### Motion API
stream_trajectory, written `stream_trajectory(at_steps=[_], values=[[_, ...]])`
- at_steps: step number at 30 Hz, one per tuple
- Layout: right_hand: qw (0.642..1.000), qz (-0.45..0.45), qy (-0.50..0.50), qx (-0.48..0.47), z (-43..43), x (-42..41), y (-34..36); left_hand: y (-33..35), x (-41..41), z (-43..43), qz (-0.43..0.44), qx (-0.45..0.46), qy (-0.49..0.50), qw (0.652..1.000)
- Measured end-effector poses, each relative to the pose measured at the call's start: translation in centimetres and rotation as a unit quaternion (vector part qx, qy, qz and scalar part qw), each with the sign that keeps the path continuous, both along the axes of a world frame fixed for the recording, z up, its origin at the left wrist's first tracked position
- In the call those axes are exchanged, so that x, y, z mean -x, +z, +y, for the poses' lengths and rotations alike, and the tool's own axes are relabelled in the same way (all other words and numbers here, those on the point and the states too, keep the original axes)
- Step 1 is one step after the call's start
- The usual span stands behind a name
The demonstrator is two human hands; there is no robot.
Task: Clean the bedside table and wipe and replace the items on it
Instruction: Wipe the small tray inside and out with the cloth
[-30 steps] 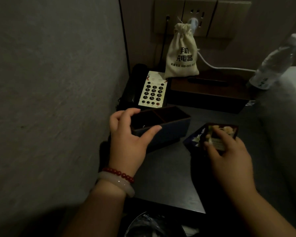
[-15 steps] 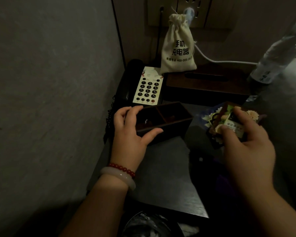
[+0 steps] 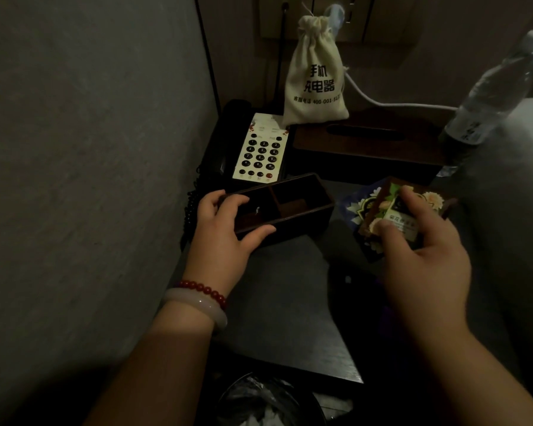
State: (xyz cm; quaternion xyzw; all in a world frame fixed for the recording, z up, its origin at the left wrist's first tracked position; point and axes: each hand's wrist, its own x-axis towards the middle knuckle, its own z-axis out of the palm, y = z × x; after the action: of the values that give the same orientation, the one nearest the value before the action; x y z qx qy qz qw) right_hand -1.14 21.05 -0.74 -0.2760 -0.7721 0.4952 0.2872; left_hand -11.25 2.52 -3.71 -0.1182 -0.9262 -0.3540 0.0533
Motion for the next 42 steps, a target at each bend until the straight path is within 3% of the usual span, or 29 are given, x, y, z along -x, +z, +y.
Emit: stream_trajectory(at_steps=[8, 12, 15, 18, 26, 32, 37, 42], values=[[1.000, -0.006, 0.026, 0.014, 0.2, 0.1, -0.1, 0.0, 0.3, -0.2, -0.007, -0.011, -0.010, 1.000], [0.984, -0.106, 0.146, 0.003, 0.3, 0.0, 0.0, 0.1, 0.5, -0.7, -0.024, -0.022, -0.030, 0.999], [0.947, -0.192, 0.247, -0.068, -0.6, 0.1, -0.3, 0.1, 0.6, -0.8, -0.025, -0.036, -0.029, 0.999], [0.918, -0.223, 0.293, -0.147, -1.8, 0.5, -1.0, 0.0, 0.5, -0.9, -0.029, -0.034, -0.034, 0.998], [0.889, -0.252, 0.300, -0.237, -2.3, 0.9, -2.0, -0.2, 0.4, -1.2, -0.016, -0.017, -0.050, 0.998], [0.852, -0.271, 0.281, -0.350, -2.6, 0.9, -2.2, 0.1, -0.2, -1.2, 0.014, -0.068, -0.036, 0.997], [0.948, -0.080, 0.167, -0.257, -3.7, 1.1, -0.8, 0.1, -1.1, -0.8, 0.099, -0.108, -0.072, 0.987], [0.976, -0.074, 0.131, -0.158, -6.6, 2.7, 0.8, 0.3, -1.5, -0.7, 0.169, -0.123, -0.090, 0.974]])
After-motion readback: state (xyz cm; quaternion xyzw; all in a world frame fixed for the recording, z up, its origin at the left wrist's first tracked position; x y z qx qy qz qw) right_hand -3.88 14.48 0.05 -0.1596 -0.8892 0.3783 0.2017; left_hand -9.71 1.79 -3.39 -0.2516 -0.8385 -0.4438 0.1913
